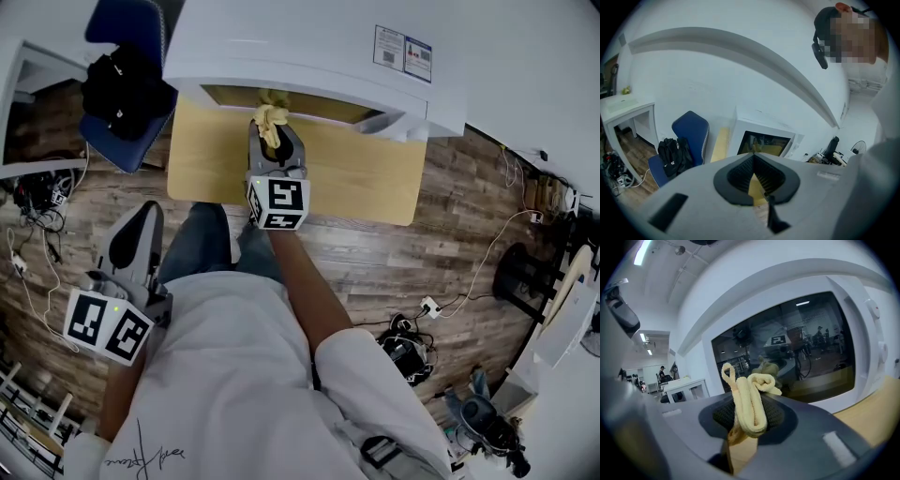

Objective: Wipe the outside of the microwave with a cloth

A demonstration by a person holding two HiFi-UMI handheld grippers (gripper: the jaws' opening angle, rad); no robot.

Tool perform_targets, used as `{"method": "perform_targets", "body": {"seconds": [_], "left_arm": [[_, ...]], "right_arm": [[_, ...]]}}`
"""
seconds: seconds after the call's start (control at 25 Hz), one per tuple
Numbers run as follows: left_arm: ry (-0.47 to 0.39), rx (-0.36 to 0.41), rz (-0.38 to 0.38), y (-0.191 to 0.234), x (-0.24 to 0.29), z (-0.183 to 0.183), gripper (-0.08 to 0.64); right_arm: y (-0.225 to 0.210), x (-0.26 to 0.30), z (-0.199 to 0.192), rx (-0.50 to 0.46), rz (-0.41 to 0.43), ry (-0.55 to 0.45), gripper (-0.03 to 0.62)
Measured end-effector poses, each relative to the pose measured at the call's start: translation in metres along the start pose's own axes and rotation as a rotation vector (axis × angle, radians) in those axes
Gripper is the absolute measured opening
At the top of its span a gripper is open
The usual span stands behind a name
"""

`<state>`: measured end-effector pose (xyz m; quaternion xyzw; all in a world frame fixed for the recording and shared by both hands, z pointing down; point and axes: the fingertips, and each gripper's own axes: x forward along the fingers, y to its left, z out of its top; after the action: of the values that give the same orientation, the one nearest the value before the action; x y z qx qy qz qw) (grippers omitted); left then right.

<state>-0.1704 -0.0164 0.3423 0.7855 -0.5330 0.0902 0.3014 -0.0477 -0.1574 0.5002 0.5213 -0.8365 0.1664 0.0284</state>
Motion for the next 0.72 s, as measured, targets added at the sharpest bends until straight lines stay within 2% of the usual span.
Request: {"method": "perform_targets", "body": {"seconds": [0.72], "left_arm": [[-0.02, -0.035, 0.06, 0.025, -0.009, 0.005, -0.005]], "right_arm": [[0.068, 0.038, -0.016, -0.017, 0.198, 0.072, 0.11]]}}
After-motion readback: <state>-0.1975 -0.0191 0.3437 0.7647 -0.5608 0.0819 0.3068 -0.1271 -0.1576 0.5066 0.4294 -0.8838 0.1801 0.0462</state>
